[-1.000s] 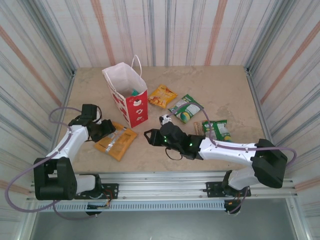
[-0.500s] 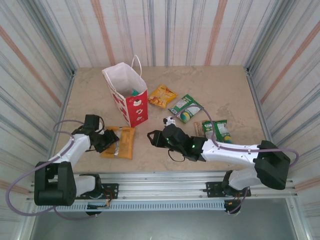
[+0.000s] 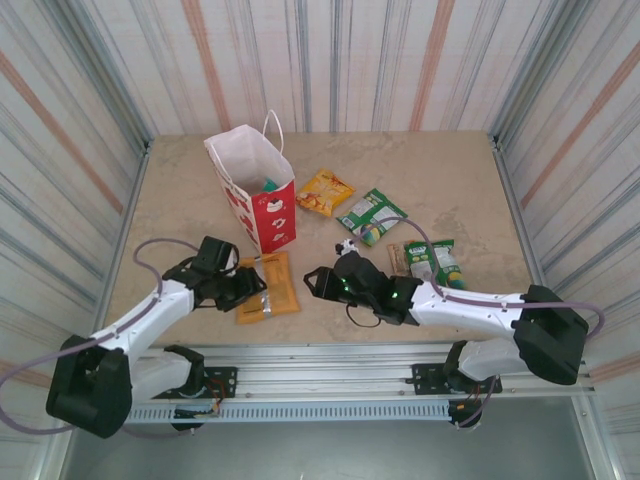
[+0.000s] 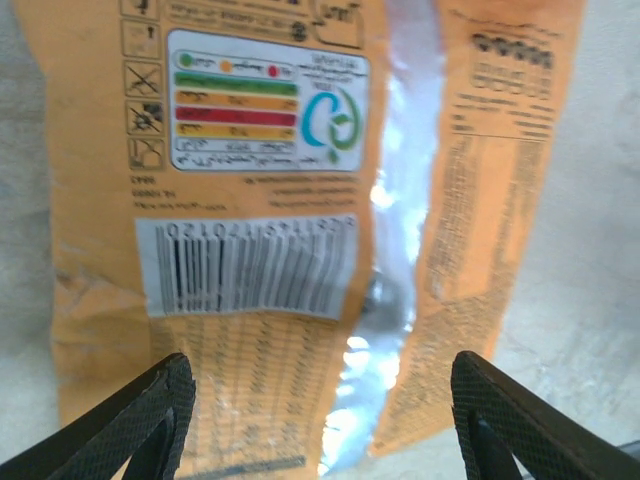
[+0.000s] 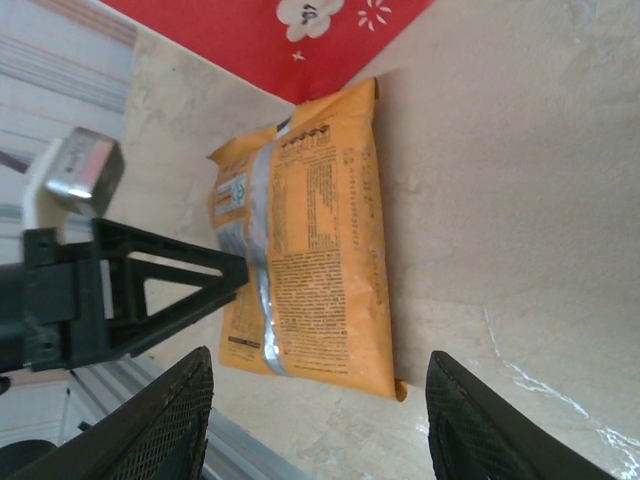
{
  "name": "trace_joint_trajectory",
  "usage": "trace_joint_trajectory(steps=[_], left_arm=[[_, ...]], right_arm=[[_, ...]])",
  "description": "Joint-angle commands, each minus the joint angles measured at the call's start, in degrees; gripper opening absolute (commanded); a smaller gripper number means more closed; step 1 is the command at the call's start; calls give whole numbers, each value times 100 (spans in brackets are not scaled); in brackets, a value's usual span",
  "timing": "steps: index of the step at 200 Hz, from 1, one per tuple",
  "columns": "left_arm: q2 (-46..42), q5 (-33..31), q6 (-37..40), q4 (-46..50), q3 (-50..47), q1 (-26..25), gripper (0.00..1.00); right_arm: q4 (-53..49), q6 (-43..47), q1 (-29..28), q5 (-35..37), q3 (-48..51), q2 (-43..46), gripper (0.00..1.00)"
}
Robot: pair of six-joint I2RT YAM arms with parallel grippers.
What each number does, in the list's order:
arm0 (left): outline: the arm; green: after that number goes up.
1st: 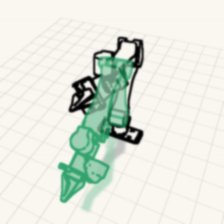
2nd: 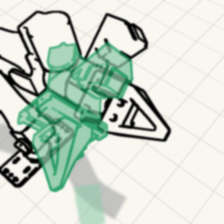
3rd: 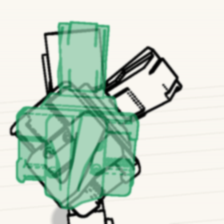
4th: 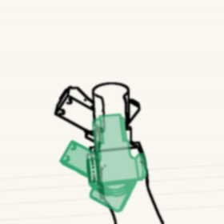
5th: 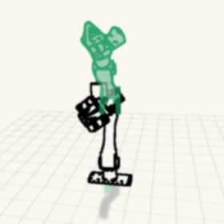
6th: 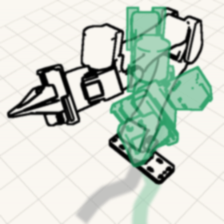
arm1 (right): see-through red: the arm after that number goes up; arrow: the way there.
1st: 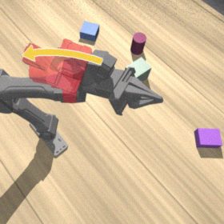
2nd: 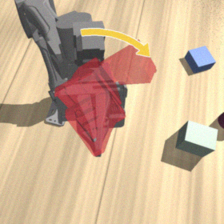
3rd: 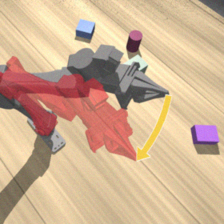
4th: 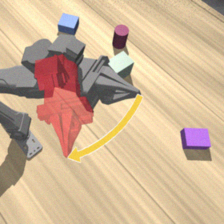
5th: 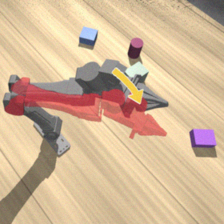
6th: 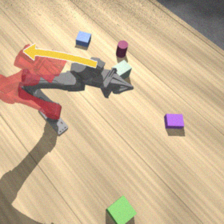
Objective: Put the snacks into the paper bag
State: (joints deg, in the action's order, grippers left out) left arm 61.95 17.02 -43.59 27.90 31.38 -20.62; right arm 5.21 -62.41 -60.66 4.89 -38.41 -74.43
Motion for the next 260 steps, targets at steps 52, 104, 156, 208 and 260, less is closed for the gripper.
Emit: trace_joint_trajectory(steps=[52,104,156,208,260], left_arm=[[-652,-636,361,990,186,524,73],[-47,-555,575,527,46,645,72],[381,-485,753,17,-164,589,65],[546,-501,861,-207,-381,513,55],[866,-495,970,-287,-413,485,45]], right_arm=[[809,-329,286,-1019,380,-486,59],[1250,-105,458,-1496,72,-1353,57],[1345,316,638,-1859,-421,-2214,57],[1652,405,807,-2363,-682,-2856,56],[2173,258,845,-2957,-845,-3426,55]])
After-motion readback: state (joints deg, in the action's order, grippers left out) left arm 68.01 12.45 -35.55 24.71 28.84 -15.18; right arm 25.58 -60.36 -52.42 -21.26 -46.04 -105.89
